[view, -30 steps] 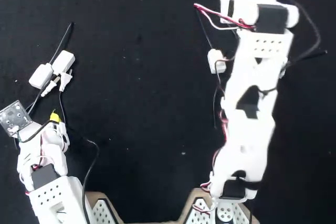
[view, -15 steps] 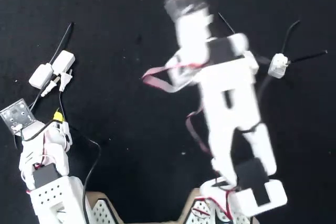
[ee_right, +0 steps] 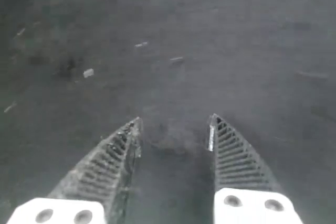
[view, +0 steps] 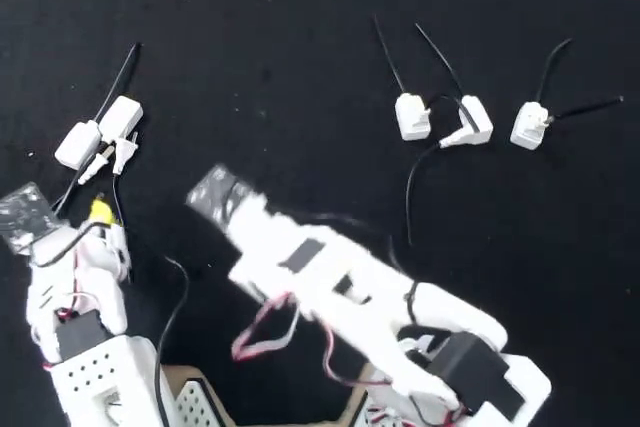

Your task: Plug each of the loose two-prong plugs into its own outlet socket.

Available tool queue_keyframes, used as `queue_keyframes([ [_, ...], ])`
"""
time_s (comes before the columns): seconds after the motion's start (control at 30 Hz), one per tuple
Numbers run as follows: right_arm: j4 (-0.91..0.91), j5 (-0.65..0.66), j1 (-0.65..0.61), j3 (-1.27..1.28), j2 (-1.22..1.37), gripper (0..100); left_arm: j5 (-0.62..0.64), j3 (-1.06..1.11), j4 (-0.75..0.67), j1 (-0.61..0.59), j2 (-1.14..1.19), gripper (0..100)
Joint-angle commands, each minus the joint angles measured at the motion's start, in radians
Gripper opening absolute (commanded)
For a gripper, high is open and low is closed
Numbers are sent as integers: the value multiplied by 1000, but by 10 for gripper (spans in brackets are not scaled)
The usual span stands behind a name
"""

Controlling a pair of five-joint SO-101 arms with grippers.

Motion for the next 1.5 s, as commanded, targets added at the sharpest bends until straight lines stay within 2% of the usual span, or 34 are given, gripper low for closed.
queue_keyframes([
  [0.0, -60, 110, -48, 22, -67, 184, -6, -166, 49, -25, 0, 178],
  [0.07, -35, 153, -48, 31, -97, 181, -8, -231, 72, -25, 2, 178],
  [0.27, -23, 152, -49, 101, -211, 183, -83, -398, 38, -8, 106, 178],
  [0.4, -29, 152, -51, 143, -292, 181, -143, -547, 35, 44, 379, 178],
  [0.53, -31, 152, -51, 185, -363, 181, -253, -723, 83, 114, 692, 178],
  [0.73, -31, 153, -49, 208, -398, 181, -365, -1044, 180, 127, 1112, 190],
  [0.87, -31, 158, -46, 208, -397, 181, -399, -1300, 341, 108, 1370, 293],
  [0.93, -31, 158, -46, 208, -397, 181, -439, -1429, 427, 101, 1490, 298],
  [1.03, -31, 158, -46, 206, -397, 181, -508, -1598, 485, 68, 1646, 259],
  [1.2, -31, 160, -46, 206, -397, 181, -612, -1808, 493, 42, 1860, 238],
  [1.47, -31, 160, -46, 206, -400, 181, -738, -2009, 491, 48, 2088, 238],
])
